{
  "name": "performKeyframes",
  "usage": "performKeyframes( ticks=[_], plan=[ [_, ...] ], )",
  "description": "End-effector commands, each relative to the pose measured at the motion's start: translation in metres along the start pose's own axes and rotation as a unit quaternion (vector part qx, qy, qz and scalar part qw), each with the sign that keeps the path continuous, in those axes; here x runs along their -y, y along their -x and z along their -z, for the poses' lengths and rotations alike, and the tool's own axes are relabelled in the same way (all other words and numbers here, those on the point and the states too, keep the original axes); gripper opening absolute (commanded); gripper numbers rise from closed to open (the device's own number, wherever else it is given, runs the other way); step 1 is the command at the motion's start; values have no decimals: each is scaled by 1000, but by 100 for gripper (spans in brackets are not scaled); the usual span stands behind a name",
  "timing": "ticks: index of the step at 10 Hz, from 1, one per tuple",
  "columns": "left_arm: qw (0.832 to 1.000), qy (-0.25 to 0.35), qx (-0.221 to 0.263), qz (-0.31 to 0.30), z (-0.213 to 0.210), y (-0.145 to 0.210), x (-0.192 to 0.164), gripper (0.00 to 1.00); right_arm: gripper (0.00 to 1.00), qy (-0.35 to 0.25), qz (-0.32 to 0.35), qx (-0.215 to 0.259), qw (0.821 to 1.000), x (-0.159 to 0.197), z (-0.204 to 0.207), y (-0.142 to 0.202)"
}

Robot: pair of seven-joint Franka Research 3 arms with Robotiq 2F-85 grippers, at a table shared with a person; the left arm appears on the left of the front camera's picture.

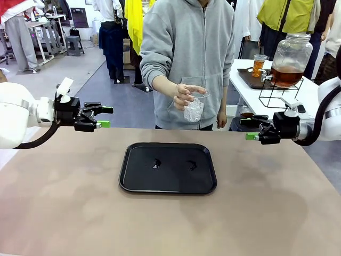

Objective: Pour the drink into the iced cup.
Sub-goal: Open the gripper to release the iced cup you were holding.

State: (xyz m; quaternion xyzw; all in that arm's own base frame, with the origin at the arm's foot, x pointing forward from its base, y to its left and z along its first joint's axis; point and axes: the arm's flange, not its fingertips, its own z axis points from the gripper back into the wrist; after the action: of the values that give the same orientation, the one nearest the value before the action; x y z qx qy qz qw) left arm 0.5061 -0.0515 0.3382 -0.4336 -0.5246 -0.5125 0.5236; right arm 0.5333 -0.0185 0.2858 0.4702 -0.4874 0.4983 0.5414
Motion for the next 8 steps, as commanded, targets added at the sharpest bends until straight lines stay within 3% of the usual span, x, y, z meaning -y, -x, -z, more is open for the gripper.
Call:
performKeyframes(
  ticks=[1,8],
  plan=[
    [1000,2,-4,1,0,-1,1,100,100,1,0,-4,1000,0,2,-3],
    [1000,2,-4,1,0,-1,1,100,100,1,0,-4,1000,0,2,-3]
  ],
)
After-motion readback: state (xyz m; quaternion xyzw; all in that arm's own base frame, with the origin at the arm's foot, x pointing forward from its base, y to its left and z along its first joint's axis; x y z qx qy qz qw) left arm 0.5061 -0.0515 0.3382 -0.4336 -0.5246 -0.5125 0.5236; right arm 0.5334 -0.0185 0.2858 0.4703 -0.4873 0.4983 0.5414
